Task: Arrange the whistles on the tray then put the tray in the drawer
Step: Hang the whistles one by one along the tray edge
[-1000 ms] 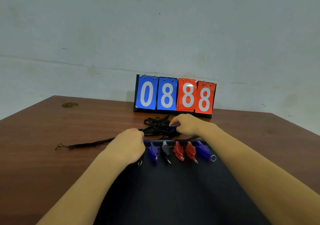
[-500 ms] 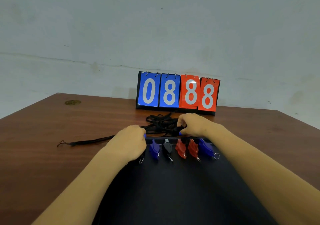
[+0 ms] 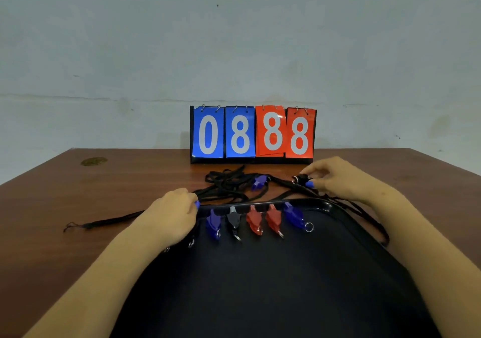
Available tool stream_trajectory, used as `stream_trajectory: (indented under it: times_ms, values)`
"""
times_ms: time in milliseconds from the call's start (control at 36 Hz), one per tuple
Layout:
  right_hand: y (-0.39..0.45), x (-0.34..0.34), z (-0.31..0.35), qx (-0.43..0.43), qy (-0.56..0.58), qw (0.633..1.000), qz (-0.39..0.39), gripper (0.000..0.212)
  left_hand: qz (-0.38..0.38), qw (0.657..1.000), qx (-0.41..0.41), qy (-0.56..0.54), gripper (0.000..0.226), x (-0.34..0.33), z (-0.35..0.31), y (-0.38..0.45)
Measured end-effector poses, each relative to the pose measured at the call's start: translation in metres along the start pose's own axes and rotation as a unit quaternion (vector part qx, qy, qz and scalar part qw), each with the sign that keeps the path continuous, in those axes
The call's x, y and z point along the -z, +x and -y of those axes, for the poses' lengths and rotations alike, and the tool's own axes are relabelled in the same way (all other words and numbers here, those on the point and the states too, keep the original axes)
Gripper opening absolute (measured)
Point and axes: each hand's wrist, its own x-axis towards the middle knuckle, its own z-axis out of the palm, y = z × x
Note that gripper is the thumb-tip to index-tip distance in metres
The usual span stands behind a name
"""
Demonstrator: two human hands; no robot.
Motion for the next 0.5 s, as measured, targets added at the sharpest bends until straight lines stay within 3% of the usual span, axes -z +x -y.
stream_trajectory:
  times_ms: [194,500]
  values:
    - [-0.011,0.019,-0.019,-0.026,0.034,0.995,0.085,0.018,-0.020,1.000,0.000,-0.017,0.024,0.000,0.004,0.001]
    - [-0.021,0.024,-0.017,-0.034,0.000,0.975,0.221,0.034,-0.051,0.998,-0.007,-0.025,0.022,-0.001,0.007,0.002]
